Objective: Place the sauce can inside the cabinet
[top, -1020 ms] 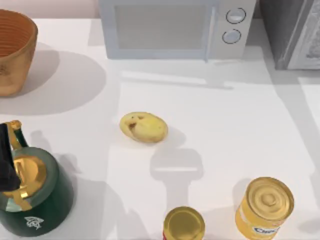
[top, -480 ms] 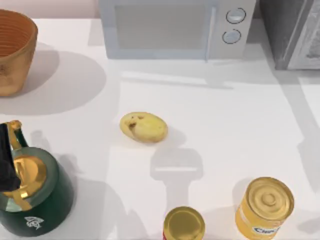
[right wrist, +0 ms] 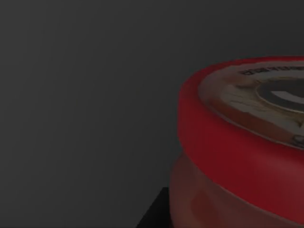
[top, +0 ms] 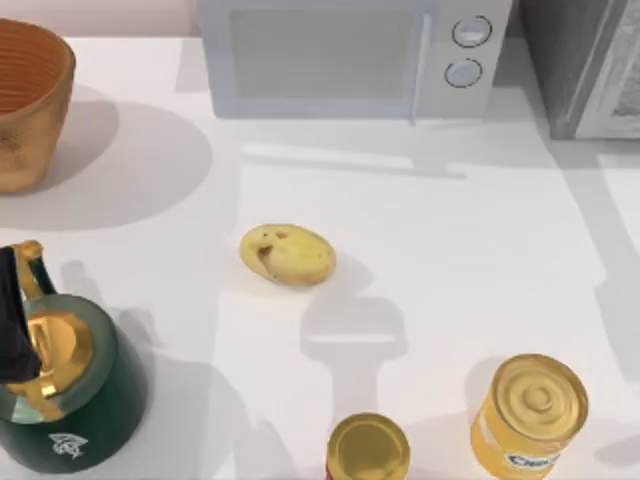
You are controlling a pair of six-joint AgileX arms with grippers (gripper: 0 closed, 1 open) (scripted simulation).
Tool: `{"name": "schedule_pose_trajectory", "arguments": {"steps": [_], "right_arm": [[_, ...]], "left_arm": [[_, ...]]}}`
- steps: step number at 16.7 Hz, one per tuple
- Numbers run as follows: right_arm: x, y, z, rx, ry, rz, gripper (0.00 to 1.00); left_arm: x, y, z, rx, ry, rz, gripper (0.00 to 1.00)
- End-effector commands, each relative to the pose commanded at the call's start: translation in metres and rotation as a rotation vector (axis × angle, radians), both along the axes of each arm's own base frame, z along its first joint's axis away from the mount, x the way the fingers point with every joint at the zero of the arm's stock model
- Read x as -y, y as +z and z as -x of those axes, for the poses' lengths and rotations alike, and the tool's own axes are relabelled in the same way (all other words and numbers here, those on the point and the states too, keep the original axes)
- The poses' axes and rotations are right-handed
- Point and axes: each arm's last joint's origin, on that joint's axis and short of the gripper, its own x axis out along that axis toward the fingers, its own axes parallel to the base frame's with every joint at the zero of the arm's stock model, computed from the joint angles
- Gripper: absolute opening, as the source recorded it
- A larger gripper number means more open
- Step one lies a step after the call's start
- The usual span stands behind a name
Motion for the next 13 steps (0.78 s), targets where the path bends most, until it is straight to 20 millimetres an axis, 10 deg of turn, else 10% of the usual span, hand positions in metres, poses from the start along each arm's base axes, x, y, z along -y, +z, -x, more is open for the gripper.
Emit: {"name": "schedule_pose_trajectory", "arguments": {"steps": [10,13], "right_arm": [[0.0,0.0,0.0,0.0,0.0,0.0,0.98],[0.0,0.0,0.0,0.0,0.0,0.0,1.0]], "left_arm": [[0.0,0.0,0.0,0.0,0.0,0.0,1.0],[0.0,0.0,0.0,0.0,0.0,0.0,1.0]]}}
